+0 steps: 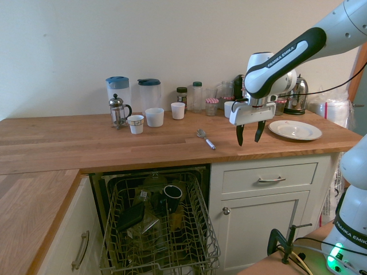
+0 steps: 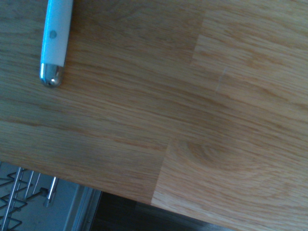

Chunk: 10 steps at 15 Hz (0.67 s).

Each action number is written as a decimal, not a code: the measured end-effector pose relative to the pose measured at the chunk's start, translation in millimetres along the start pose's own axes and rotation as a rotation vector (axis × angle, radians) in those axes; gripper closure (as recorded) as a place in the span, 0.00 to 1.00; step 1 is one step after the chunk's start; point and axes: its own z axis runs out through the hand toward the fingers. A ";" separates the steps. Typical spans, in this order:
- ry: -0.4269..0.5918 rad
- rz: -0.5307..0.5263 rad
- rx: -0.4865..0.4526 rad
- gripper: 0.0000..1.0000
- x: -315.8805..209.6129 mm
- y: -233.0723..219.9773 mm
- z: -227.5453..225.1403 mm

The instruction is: Put the spoon in the dishwasher

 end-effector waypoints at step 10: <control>0.027 -0.001 0.062 0.00 17.2 -39.7 -5.1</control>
